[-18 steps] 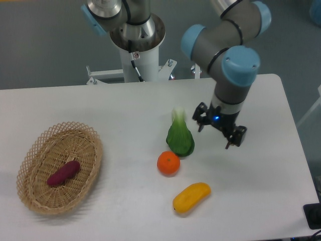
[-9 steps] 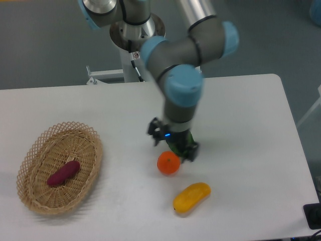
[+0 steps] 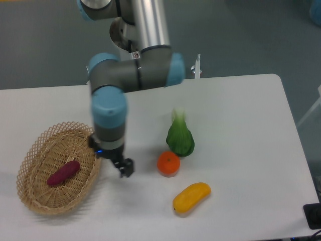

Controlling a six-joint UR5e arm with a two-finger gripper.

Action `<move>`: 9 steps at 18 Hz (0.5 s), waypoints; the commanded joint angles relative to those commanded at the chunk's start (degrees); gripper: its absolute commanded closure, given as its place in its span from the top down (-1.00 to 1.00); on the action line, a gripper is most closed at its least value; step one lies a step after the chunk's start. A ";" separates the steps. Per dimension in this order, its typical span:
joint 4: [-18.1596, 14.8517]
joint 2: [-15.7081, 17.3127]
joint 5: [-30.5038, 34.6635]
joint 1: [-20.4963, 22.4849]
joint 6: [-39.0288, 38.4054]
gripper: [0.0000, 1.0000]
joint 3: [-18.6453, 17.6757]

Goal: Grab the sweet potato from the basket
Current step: 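Move the open gripper over the basket toward the purple sweet potato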

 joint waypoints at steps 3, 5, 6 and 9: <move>0.09 -0.88 0.09 -3.17 -2.02 1.00 -0.09; 0.09 -1.84 0.09 -4.23 -2.81 1.00 0.00; 0.09 -2.28 0.17 -4.84 -3.34 1.00 0.17; 0.26 -3.69 0.35 -5.99 -3.87 1.00 0.26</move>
